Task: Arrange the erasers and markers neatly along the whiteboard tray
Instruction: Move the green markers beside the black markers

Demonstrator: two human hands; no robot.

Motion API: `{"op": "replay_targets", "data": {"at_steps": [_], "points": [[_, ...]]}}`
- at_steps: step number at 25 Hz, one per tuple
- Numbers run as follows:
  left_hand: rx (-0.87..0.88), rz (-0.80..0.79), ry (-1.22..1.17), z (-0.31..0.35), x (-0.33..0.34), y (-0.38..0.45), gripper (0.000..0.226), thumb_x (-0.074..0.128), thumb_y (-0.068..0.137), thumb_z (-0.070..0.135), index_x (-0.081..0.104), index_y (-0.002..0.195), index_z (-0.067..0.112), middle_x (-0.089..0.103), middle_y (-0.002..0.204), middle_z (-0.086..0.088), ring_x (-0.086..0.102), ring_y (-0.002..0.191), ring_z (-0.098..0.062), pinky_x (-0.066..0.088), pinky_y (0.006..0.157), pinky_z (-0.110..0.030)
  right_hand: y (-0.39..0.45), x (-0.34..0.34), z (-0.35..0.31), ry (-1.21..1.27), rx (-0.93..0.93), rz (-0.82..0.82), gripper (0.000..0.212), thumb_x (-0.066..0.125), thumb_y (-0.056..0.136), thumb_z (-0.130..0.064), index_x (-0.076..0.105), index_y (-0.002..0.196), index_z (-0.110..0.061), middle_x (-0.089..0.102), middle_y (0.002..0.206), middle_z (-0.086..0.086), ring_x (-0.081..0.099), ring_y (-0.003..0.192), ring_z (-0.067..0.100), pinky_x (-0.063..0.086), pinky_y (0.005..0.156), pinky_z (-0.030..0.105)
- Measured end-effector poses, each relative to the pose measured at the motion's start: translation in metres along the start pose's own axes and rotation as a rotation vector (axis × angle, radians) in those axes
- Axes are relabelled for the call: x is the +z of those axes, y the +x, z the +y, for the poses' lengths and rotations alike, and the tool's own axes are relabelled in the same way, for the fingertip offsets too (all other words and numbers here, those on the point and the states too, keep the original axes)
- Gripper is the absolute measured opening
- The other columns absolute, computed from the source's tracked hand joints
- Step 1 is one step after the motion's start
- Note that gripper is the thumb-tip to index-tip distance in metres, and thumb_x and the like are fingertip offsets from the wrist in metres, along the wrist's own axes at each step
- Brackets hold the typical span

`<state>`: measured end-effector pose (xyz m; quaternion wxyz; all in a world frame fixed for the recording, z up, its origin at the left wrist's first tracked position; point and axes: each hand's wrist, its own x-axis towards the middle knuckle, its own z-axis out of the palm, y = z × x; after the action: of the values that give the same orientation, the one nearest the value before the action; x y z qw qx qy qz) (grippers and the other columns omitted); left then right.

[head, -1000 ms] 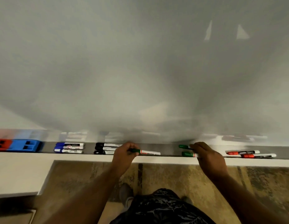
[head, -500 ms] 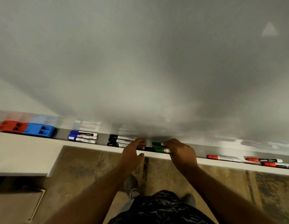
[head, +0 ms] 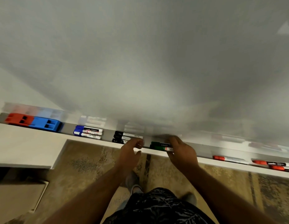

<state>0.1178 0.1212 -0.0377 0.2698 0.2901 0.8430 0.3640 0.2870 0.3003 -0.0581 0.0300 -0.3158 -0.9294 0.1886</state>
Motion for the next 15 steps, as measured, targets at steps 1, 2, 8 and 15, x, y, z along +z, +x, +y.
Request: {"op": "replay_targets", "data": {"at_steps": [1,2,8,15], "points": [[-0.001,-0.006,-0.004,0.001,0.001,0.000,0.046,0.070,0.083,-0.004,0.069,0.117,0.026,0.071,0.105,0.015,0.065,0.099,0.003,0.051,0.084,-0.016,-0.005,0.001,0.000,0.043,0.011,0.025,0.035,0.062,0.093,-0.047,0.049,0.119,-0.028,0.061,0.106,-0.010,0.056,0.070,0.010,0.046,0.060,0.026],[0.001,-0.013,-0.006,0.002,0.003,0.000,0.045,0.070,0.083,-0.004,0.069,0.117,0.026,0.071,0.105,0.014,0.066,0.098,0.002,0.051,0.083,-0.014,-0.010,0.002,-0.001,0.087,0.012,0.046,0.033,0.056,0.095,-0.052,0.045,0.116,-0.028,0.057,0.101,-0.010,0.053,0.070,0.008,0.046,0.064,0.026],[-0.033,-0.112,-0.052,0.006,0.019,-0.003,0.047,0.066,0.085,-0.003,0.068,0.120,0.028,0.071,0.112,0.015,0.069,0.093,0.000,0.054,0.069,-0.012,-0.017,0.015,0.003,0.070,0.040,0.108,0.031,0.055,0.096,-0.019,0.046,0.123,-0.032,0.057,0.124,-0.004,0.059,0.106,0.018,0.050,0.089,0.038],[-0.048,-0.114,-0.067,-0.001,0.022,-0.005,0.042,0.069,0.087,-0.001,0.067,0.119,0.026,0.067,0.119,0.013,0.069,0.096,-0.007,0.058,0.062,-0.021,-0.001,0.022,-0.001,-0.034,-0.070,0.212,0.040,0.078,0.082,-0.012,0.068,0.117,-0.028,0.072,0.120,-0.005,0.060,0.118,0.021,0.038,0.101,0.041]]}}
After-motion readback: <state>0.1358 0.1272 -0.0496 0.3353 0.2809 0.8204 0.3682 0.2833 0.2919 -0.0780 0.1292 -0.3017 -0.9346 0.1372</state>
